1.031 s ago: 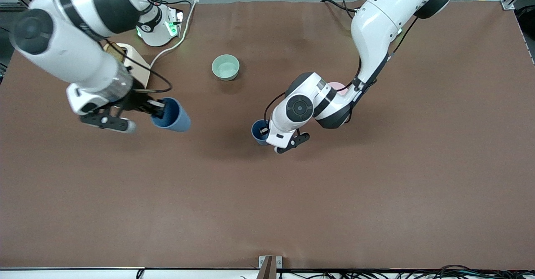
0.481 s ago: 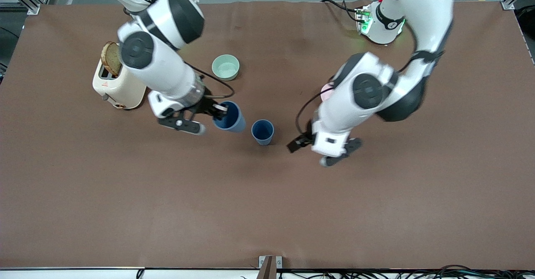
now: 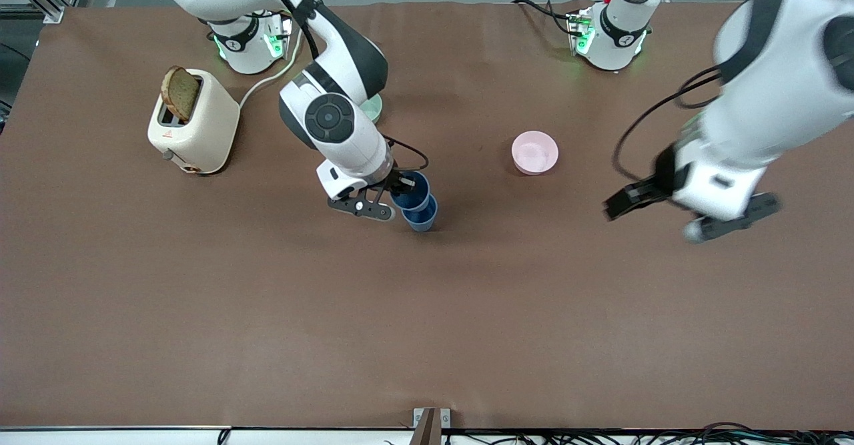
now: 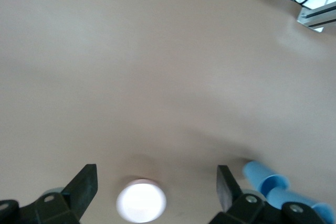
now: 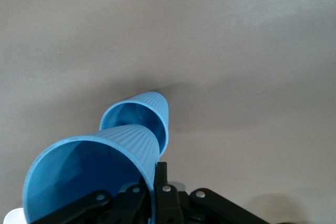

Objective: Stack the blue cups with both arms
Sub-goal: 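Lower the right gripper's cup into the standing cup while the left withdraws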

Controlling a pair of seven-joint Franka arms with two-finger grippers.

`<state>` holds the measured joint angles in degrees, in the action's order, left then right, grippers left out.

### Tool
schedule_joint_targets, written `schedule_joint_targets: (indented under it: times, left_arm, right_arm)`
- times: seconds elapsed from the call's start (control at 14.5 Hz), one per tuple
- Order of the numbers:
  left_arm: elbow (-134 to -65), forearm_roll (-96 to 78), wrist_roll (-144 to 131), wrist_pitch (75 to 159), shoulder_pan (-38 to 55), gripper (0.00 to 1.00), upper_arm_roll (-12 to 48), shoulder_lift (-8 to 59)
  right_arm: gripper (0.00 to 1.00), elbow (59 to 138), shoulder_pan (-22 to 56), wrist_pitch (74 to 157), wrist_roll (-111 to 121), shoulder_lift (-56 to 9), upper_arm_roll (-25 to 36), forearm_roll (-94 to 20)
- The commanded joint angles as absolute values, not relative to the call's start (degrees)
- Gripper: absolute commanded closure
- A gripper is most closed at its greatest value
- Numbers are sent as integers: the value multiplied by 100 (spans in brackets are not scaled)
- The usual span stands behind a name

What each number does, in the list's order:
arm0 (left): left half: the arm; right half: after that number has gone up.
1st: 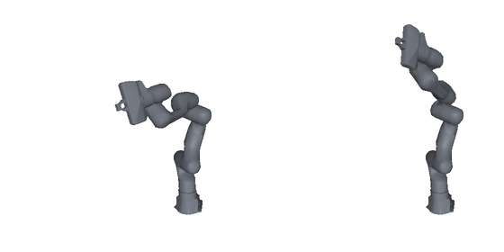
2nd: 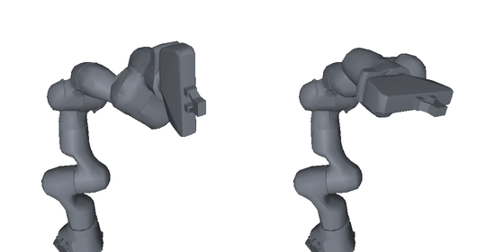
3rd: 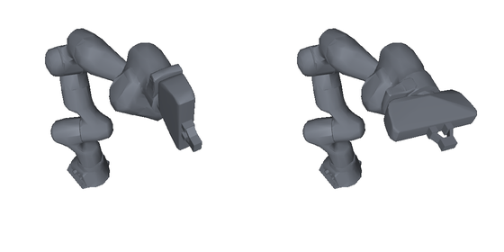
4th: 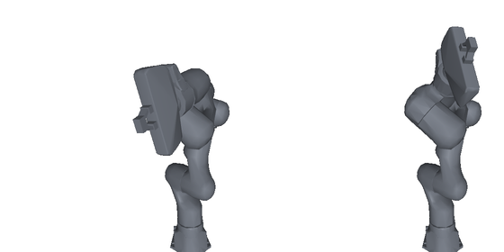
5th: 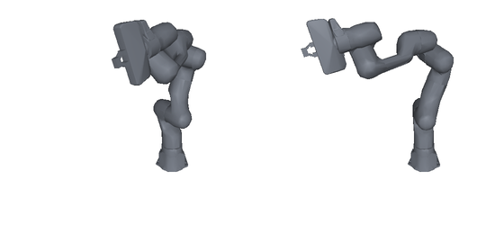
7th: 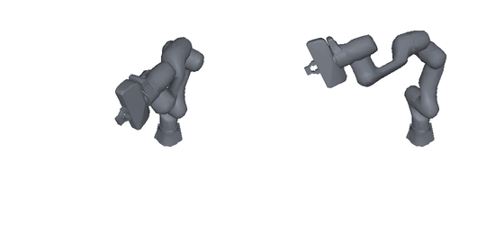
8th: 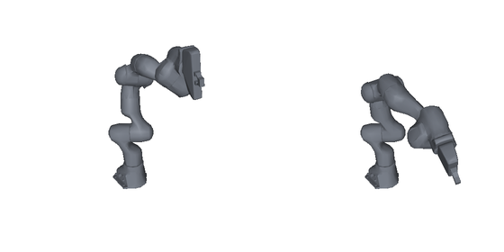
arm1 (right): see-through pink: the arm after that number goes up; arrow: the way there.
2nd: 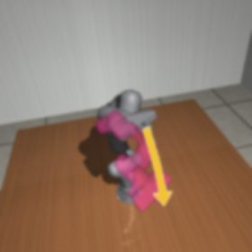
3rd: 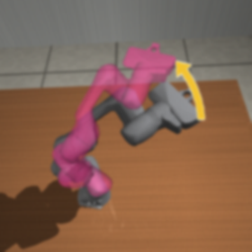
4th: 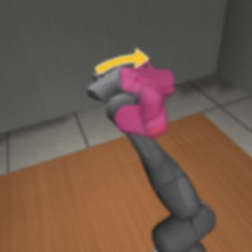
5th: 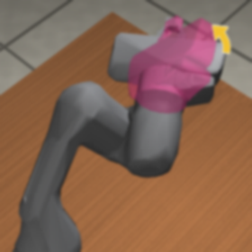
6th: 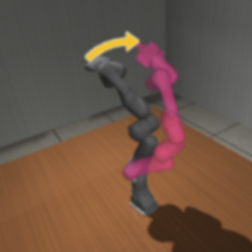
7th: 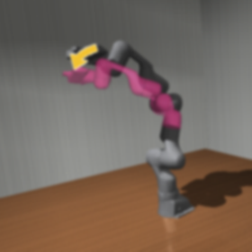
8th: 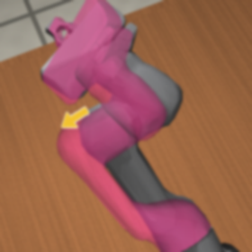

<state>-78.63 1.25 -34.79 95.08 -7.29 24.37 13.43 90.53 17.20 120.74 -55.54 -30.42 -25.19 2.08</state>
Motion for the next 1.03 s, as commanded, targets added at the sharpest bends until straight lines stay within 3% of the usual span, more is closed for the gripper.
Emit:
schedule_joint_targets:
  times: [0.0, 0.34, 0.55, 0.83, 0.96]
  left_arm:
    - [-8086, 220, -2710, 9080, -1097, 0, 2452, 661]
    - [-8103, 211, -987, 8606, -1818, 0, 2452, 106]
    - [-8165, 202, -748, 8543, -1767, 0, 2382, 62]
    - [-8629, 185, -265, 8552, -653, 0, 1128, -245]
    - [-8867, 185, -246, 8569, -326, 0, 880, -412]
  right_arm:
    - [100, 8974, 1670, 12059, -5678, -3076, -2680, 351]
    - [99, 8974, 1679, 12243, -5678, -3208, -2681, 483]
    - [99, 8974, 1670, 12261, -5687, -3313, -2681, 624]
    - [98, 8974, 1679, 12287, -5687, -3348, -2681, 624]
    - [95, 8974, 1687, 12287, -5687, -3384, -2689, 615]
